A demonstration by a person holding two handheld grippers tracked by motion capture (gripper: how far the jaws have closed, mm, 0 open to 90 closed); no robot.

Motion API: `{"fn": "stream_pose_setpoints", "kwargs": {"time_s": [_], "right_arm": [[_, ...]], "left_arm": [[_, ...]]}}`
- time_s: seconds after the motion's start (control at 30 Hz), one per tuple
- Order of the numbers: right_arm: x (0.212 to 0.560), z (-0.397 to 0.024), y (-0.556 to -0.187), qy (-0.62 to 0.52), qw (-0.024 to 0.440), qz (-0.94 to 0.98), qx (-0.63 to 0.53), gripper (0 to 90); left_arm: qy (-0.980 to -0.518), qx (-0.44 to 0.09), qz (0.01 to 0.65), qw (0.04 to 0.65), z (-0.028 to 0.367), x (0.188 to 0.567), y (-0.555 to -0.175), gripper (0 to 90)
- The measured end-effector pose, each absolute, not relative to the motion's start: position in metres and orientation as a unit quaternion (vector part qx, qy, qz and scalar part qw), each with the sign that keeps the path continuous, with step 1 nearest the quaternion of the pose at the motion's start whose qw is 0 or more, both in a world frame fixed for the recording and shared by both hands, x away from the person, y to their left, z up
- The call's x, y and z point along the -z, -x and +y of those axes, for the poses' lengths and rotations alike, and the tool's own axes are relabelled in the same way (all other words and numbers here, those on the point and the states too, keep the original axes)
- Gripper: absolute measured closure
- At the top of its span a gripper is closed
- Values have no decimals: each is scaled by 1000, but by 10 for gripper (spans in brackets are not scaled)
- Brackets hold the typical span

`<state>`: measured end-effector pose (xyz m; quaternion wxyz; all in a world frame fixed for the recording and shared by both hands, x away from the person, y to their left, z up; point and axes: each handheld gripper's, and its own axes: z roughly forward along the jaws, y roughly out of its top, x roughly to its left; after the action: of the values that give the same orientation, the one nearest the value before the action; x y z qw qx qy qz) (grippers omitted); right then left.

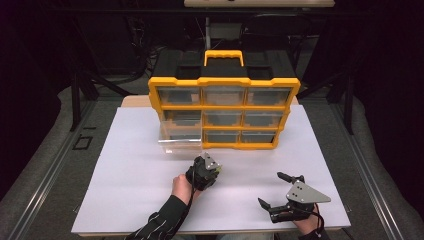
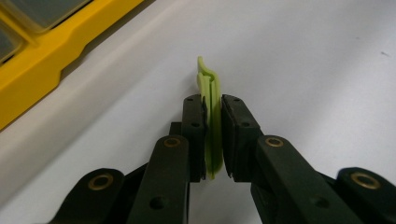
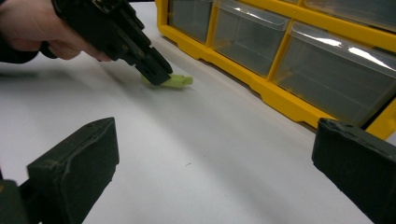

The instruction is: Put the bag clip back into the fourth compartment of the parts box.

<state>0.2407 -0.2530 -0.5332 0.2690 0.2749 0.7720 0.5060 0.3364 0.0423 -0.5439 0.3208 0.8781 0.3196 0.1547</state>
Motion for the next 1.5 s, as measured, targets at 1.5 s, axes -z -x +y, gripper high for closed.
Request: {"fn": "stream_pose_setpoints", "kwargs": {"time_s": [1.5], "right_arm": [[534, -252, -242, -280, 277, 771, -501, 8]], "left_arm": [[-881, -144, 318, 321, 109, 536, -297, 805]]}}
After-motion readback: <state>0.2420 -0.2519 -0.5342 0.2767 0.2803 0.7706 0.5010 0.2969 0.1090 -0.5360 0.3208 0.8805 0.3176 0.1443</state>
